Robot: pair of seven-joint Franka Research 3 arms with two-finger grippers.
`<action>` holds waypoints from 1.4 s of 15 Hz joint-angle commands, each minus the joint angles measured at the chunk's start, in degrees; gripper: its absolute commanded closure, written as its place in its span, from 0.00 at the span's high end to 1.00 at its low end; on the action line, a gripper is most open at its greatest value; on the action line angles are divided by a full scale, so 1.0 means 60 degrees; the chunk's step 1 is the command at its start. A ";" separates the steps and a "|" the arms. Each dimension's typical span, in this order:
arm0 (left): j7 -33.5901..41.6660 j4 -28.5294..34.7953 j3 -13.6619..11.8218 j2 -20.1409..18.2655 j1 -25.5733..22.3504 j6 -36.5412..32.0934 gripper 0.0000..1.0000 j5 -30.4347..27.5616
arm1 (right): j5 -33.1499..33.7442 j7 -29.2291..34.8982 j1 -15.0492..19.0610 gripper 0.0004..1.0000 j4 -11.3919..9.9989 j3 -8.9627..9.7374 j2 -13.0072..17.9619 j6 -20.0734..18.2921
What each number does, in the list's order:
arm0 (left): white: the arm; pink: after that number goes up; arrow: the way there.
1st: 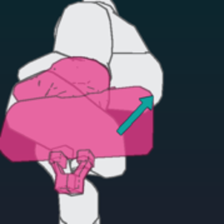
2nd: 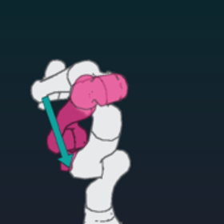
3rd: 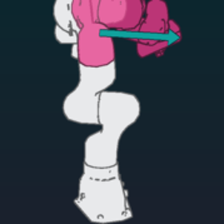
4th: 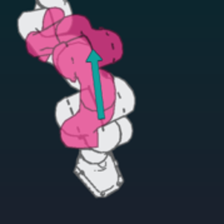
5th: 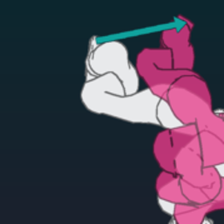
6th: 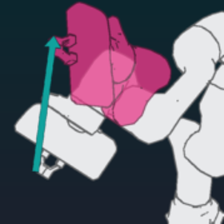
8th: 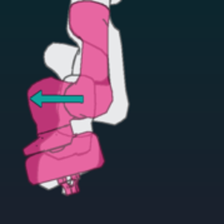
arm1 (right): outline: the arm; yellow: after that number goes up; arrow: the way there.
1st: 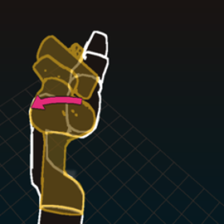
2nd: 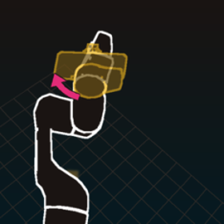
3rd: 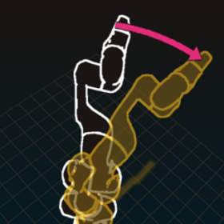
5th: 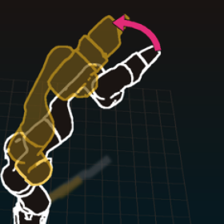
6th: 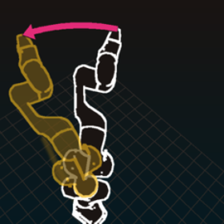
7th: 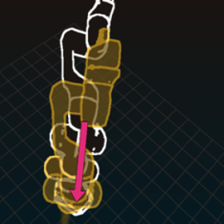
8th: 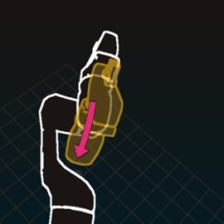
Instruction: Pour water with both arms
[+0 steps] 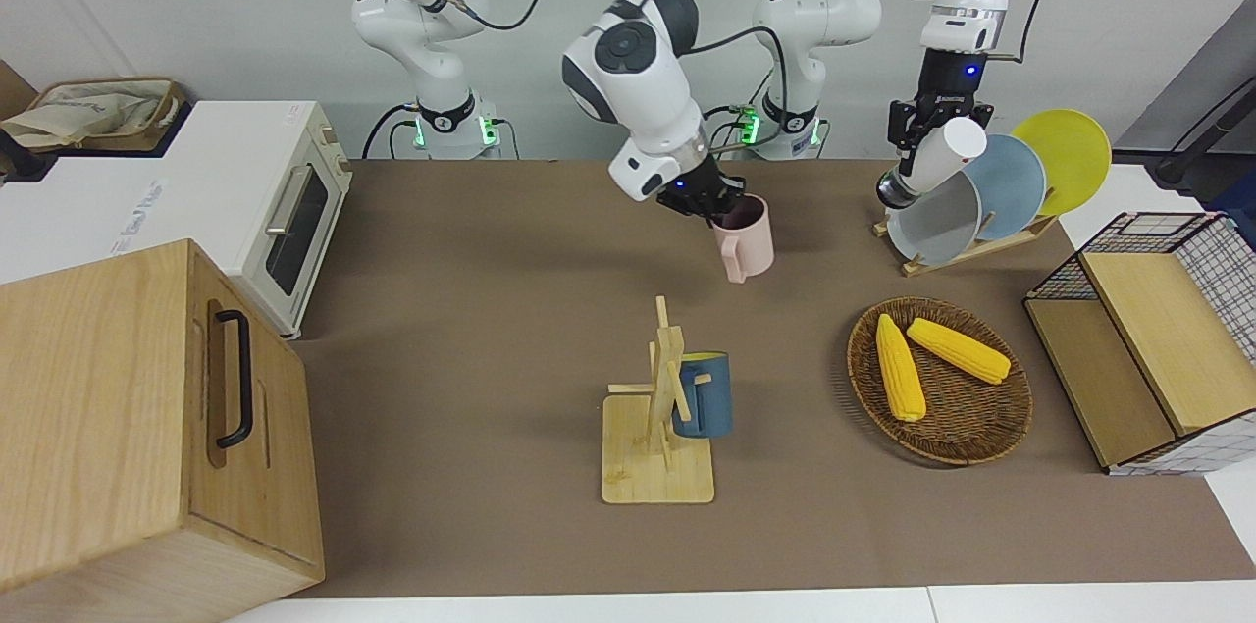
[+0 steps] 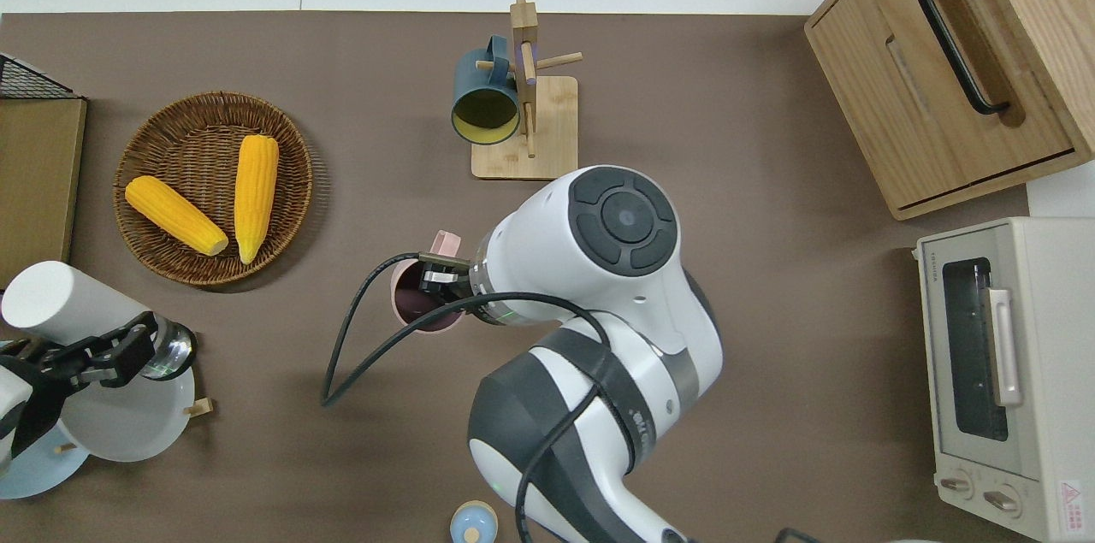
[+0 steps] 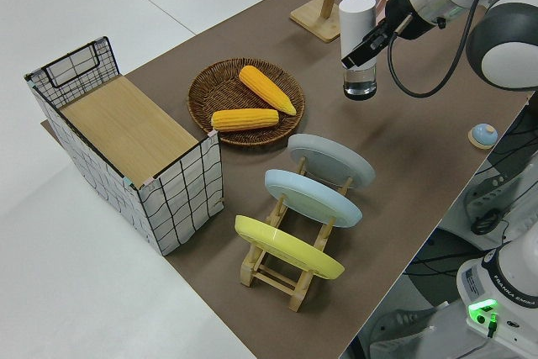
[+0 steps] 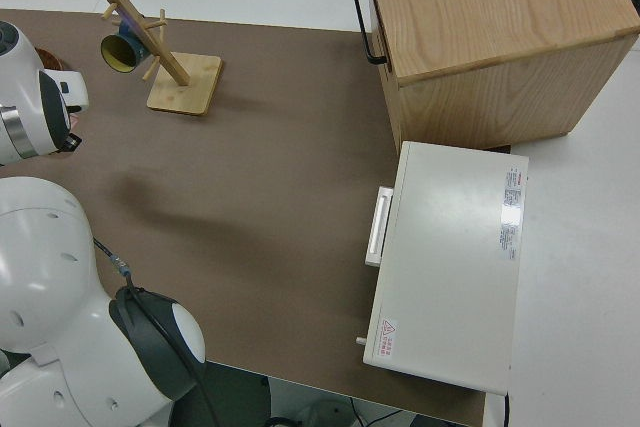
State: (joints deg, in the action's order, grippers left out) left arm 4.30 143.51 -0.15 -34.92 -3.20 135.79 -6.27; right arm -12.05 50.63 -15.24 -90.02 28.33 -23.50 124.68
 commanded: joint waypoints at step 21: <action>-0.0746 0.0560 0.0465 -0.0391 0.0914 0.0221 0.00 0.0035 | 0.3165 0.1991 -0.0917 0.02 0.0179 0.0478 -0.2396 0.2496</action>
State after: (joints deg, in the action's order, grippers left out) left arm 0.84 146.22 3.07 -35.55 1.38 135.81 -6.28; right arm 4.10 60.29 -20.40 -89.89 30.71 -35.99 137.84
